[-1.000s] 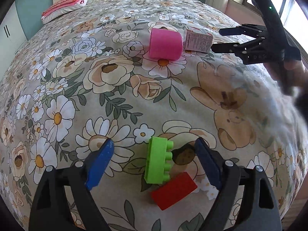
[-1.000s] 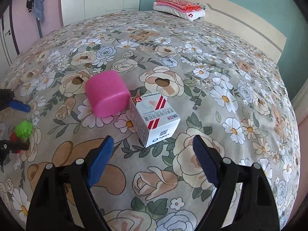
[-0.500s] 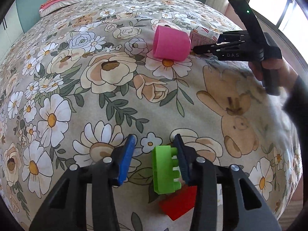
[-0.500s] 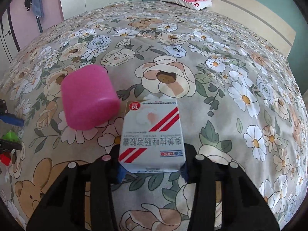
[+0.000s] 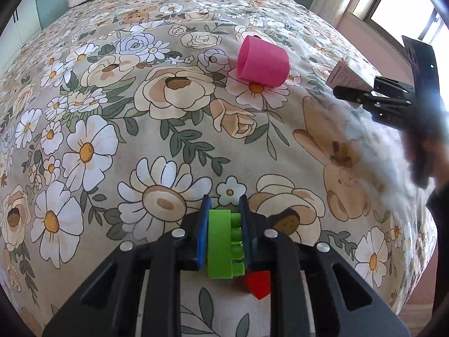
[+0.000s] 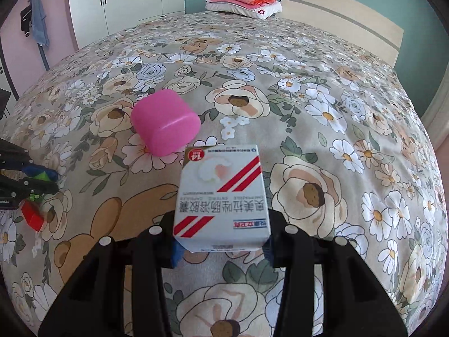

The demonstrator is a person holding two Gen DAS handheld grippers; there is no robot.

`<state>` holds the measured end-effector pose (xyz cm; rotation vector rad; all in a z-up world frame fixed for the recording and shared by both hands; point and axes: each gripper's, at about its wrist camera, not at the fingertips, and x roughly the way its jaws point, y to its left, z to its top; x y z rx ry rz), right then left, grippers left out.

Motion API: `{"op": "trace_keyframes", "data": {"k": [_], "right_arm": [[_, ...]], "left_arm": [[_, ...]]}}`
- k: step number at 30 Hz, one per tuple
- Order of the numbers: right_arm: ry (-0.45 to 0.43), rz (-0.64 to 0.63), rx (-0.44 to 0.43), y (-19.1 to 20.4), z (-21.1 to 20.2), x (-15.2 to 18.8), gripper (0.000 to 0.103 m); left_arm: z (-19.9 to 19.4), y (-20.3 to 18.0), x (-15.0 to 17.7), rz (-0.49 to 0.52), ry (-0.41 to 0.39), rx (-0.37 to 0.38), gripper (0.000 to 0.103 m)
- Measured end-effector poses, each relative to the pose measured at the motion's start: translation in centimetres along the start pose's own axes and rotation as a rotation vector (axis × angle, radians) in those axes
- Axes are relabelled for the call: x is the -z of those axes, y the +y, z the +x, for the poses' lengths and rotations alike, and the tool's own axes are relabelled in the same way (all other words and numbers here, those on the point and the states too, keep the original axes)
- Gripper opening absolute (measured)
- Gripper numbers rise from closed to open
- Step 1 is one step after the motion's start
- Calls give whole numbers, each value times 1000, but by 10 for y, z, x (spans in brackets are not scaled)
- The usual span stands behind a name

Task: Collect trash
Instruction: 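Carry the green block with left tool while right tool carries medicine box to bin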

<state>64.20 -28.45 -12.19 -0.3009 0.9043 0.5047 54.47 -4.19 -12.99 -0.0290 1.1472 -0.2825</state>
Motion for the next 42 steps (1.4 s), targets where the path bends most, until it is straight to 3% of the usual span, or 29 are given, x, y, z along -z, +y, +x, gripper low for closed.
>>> {"op": "trace_keyframes", "data": {"k": [11, 23, 31, 42], "right_arm": [[-102, -1, 78, 29, -117, -20, 44], [-199, 19, 199, 73, -273, -31, 44], [-266, -25, 216, 130, -360, -15, 44], [-295, -35, 227, 193, -425, 36, 44]], "left_arm": [[-78, 9, 2, -66, -75, -12, 23], [-228, -18, 12, -16, -271, -48, 23], [-308, -37, 50, 12, -349, -24, 23], [-362, -47, 111, 53, -383, -18, 23]]}}
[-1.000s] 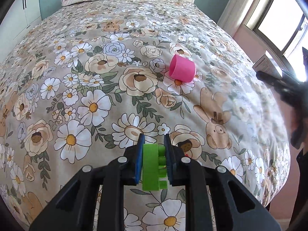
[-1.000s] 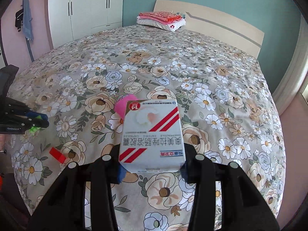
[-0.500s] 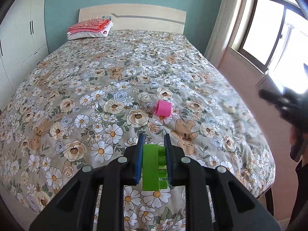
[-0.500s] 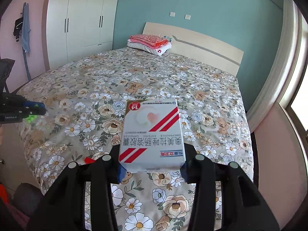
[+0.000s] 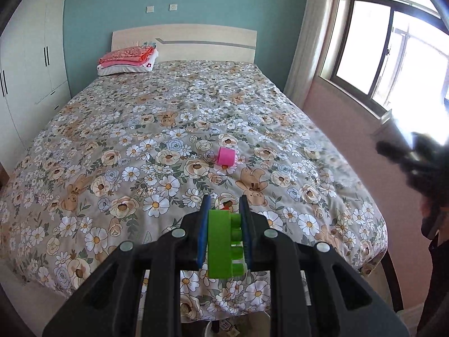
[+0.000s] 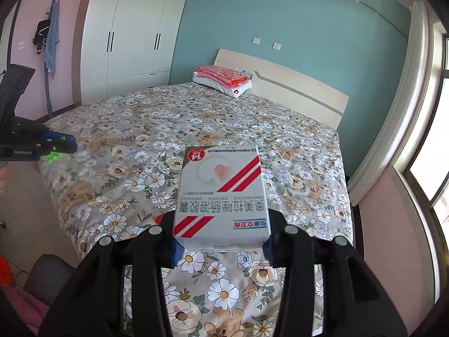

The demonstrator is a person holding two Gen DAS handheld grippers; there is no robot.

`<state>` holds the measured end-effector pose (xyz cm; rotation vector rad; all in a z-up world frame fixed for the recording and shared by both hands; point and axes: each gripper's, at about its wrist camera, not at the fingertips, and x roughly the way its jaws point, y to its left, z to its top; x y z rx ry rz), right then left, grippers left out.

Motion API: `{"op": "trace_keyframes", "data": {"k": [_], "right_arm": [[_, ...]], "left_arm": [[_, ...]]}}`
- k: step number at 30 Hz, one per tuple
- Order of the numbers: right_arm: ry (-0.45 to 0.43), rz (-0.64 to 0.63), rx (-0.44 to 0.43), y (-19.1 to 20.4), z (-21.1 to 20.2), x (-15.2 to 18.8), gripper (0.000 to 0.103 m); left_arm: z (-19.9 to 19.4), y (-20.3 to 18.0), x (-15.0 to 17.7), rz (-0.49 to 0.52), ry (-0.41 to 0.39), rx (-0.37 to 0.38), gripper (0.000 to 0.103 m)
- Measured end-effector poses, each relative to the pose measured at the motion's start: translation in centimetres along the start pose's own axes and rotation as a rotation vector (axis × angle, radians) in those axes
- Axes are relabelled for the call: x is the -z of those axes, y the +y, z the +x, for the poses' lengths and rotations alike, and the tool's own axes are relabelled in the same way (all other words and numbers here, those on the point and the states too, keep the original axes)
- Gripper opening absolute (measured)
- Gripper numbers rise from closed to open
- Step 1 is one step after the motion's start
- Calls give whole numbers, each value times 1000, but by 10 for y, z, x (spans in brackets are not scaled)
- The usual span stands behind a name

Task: Collect trash
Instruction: 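Carry the green block with left tool while right tool carries medicine box to bin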

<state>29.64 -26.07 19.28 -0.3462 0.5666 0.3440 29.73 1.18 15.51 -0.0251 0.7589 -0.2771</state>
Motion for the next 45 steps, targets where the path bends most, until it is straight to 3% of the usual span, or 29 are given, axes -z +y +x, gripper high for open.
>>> {"op": "trace_keyframes", "data": {"k": [10, 25, 45], "right_arm": [[38, 43, -11, 36, -29, 70, 44], [140, 56, -68, 106, -31, 168, 44], [315, 60, -206, 200, 45, 270, 44]], "left_arm": [[-22, -11, 64, 77, 40, -5, 23], [12, -11, 172, 75, 169, 48, 23], [70, -12, 295, 50, 363, 95, 23]]}}
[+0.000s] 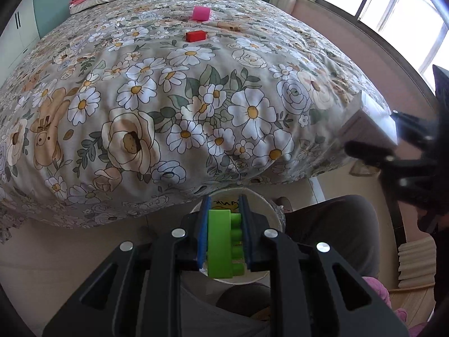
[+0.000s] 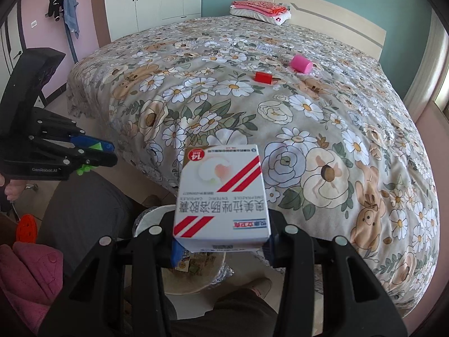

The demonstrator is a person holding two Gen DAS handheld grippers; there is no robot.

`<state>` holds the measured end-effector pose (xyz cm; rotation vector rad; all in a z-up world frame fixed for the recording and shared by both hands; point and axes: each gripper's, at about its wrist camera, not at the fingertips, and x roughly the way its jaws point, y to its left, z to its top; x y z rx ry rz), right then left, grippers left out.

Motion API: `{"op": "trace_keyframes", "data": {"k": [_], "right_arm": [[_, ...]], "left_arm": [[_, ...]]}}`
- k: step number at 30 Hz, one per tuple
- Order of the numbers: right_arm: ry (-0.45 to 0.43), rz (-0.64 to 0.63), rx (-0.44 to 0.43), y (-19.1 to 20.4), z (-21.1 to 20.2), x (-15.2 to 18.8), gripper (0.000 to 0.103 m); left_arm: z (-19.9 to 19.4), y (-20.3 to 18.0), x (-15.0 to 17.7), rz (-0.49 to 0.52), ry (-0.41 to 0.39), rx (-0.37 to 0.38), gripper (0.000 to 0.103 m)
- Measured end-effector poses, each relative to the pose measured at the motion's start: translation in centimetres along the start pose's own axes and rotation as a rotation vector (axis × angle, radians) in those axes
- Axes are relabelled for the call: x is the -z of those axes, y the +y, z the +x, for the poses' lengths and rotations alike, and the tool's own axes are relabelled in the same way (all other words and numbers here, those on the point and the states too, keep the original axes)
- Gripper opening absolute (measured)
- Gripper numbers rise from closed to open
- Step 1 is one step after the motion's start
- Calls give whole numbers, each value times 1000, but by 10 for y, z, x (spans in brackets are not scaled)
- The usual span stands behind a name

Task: Collect trash
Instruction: 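Carry the green block with left tool while right tool carries medicine box to bin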

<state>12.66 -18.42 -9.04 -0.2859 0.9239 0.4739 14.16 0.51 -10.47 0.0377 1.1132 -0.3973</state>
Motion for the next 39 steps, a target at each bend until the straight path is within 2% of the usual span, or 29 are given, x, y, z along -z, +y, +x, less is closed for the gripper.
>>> {"op": "trace_keyframes", "data": {"k": [20, 28, 39], "right_arm": [[233, 59, -110, 55, 123, 83, 44], [317, 78, -125, 63, 165, 108, 44], [420, 149, -170, 61, 214, 129, 45]], "left_arm": [[118, 27, 58, -164, 219, 32, 23], [158, 24, 69, -159, 278, -5, 23], [201, 14, 71, -156, 352, 3, 23]]}}
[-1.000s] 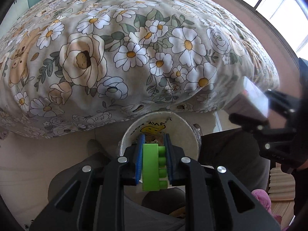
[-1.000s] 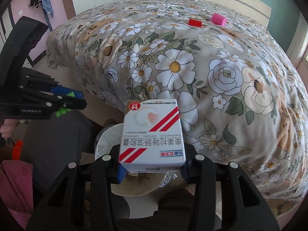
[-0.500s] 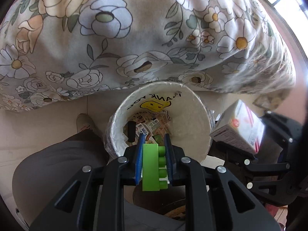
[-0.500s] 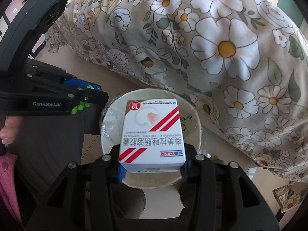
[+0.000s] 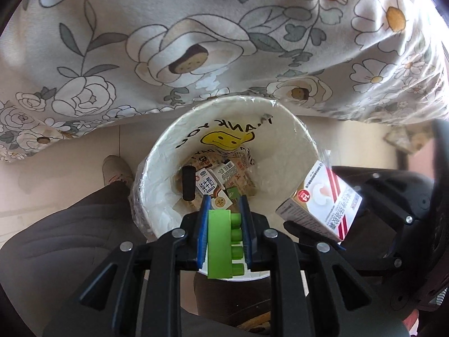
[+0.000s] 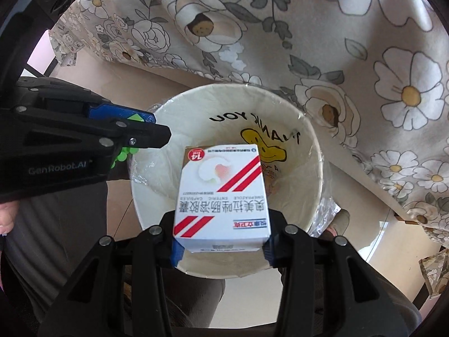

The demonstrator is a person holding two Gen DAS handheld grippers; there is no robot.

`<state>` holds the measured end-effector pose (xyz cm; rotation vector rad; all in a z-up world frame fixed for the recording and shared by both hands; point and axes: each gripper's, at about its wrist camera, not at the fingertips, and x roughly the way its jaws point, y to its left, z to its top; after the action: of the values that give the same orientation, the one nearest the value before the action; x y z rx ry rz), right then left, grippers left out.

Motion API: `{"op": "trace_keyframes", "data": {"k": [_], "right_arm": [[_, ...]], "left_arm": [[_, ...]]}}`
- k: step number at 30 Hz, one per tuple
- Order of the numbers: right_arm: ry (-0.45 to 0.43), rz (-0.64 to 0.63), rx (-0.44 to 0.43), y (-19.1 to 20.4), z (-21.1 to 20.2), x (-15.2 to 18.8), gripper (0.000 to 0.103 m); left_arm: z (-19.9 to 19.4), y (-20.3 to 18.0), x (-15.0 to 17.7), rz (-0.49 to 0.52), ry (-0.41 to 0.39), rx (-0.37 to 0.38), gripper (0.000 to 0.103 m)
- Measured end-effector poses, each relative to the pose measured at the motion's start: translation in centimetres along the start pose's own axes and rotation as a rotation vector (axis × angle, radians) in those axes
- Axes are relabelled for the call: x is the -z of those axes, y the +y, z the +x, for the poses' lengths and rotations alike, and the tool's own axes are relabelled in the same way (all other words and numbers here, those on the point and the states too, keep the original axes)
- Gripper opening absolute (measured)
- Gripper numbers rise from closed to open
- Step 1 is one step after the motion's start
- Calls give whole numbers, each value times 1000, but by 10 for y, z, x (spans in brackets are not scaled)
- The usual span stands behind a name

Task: Collect trash
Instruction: 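Carry the green block with left tool while right tool carries medicine box to bin, then open left tool over the bin while right tool drops the medicine box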

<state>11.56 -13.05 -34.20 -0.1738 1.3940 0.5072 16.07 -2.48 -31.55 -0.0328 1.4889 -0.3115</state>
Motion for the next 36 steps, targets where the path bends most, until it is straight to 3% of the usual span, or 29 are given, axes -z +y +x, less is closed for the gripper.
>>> {"op": "trace_keyframes", "data": {"k": [23, 36], "right_arm": [[171, 171, -33, -26, 76, -11, 45], [230, 198, 56, -36, 112, -20, 45]], "left_arm": [[78, 6, -18, -38, 130, 17, 23], [111, 16, -28, -93, 180, 32, 23]]}}
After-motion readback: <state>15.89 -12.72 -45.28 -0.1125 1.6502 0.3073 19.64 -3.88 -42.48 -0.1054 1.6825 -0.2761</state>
